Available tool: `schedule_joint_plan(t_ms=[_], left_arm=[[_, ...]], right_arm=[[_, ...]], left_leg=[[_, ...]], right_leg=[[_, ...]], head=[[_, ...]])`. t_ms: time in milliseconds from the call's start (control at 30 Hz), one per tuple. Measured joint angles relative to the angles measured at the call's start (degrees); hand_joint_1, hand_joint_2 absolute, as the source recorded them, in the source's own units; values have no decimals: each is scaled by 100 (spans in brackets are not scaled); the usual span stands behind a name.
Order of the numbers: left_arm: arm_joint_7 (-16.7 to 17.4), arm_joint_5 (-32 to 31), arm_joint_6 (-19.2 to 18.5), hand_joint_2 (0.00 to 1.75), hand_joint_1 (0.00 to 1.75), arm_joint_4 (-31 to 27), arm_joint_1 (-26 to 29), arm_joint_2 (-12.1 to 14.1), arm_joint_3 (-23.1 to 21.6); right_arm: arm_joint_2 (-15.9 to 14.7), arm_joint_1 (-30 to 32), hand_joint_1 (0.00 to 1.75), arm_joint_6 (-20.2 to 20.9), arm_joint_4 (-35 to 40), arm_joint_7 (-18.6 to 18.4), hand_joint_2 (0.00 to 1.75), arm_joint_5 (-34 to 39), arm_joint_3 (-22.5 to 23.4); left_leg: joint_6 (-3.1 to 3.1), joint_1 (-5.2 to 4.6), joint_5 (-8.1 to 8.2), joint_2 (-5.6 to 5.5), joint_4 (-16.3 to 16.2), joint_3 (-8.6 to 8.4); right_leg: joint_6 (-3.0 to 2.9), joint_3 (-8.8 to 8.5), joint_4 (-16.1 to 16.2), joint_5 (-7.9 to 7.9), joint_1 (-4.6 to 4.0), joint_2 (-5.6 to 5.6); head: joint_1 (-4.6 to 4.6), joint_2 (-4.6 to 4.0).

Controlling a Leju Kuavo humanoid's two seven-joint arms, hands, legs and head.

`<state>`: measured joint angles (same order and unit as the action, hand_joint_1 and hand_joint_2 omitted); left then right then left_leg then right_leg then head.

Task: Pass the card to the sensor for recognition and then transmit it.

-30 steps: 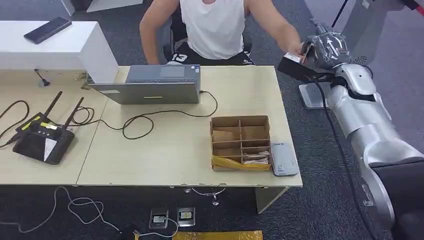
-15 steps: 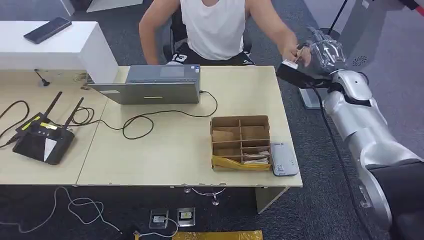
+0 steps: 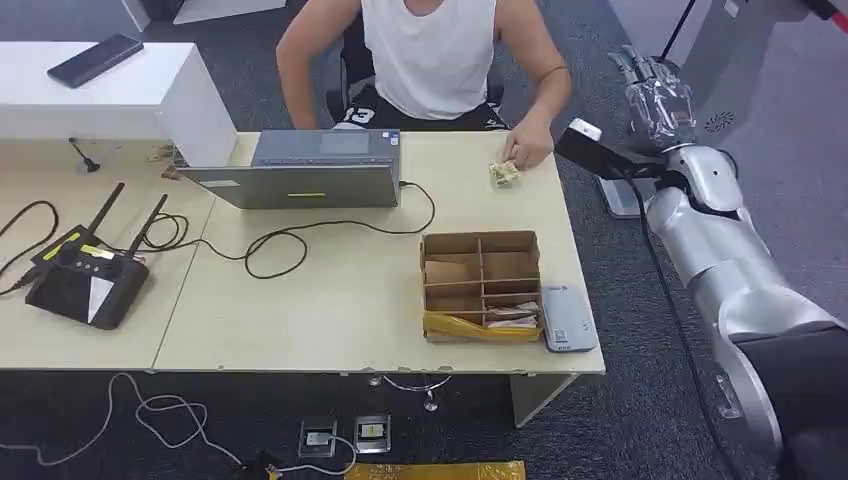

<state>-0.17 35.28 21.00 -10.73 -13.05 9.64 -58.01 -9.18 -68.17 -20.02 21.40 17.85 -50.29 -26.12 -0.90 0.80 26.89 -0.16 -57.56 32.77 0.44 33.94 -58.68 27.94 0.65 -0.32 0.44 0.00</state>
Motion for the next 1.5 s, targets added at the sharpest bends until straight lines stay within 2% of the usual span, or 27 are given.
schedule_joint_plan(t_ms=[133,233,300,400,500,533,633,767,933,1333,1500], left_arm=[[-2,0,9,0,0,0,6,-4,0],[0,17,33,0,0,0,8,-13,0],[0,39,59,0,0,0,9,-20,0],[-2,61,68,0,0,0,15,-26,0],[-13,129,100,0,0,0,38,-26,0],[-35,153,114,0,0,0,55,-26,0],[-57,168,140,0,0,0,92,-22,2],[-63,192,149,0,0,0,125,-22,2],[-63,205,149,0,0,0,135,-22,2],[-63,221,190,0,0,0,137,-33,2],[-61,221,188,0,0,0,137,-33,2]], right_arm=[[7,23,0,-151,0,270,175,282,9],[42,44,0,-93,19,609,175,846,85],[79,87,0,160,99,825,175,1381,188],[136,216,0,991,333,1080,175,2434,367],[142,587,0,1929,980,788,175,3457,442],[140,783,0,2066,1313,651,175,3664,446],[127,1320,0,2085,2209,254,175,3930,448],[90,1894,0,2067,3229,-79,175,4004,448],[22,2725,0,2067,4447,-336,175,4122,504],[-24,3761,0,2520,6096,-697,175,4378,689],[-63,4070,0,2705,6487,-913,175,4077,719]], left_leg=[[0,0,0,0,0,0],[0,0,0,0,0,0],[0,0,0,0,0,0],[0,1,0,0,0,0],[0,3,0,-1,0,-2],[0,3,0,0,0,-2],[-2,3,1,1,0,-2],[-2,4,2,0,0,-5],[-2,3,2,1,1,-4],[-3,3,2,8,1,-6],[-3,3,3,7,1,-5]], right_leg=[[0,0,0,0,0,0],[0,0,0,0,0,0],[0,0,0,0,0,0],[0,0,0,0,-1,-1],[0,-2,0,0,-6,-1],[0,-2,0,0,-6,0],[0,-1,1,0,-5,0],[-1,-1,1,1,-6,0],[-1,0,2,1,-6,0],[-1,0,2,1,-6,2],[-1,0,3,1,-5,3]], head=[[2,0],[0,0],[0,0],[0,0],[2,0],[4,0],[-2,0],[-2,0],[2,0],[0,0],[2,0]])
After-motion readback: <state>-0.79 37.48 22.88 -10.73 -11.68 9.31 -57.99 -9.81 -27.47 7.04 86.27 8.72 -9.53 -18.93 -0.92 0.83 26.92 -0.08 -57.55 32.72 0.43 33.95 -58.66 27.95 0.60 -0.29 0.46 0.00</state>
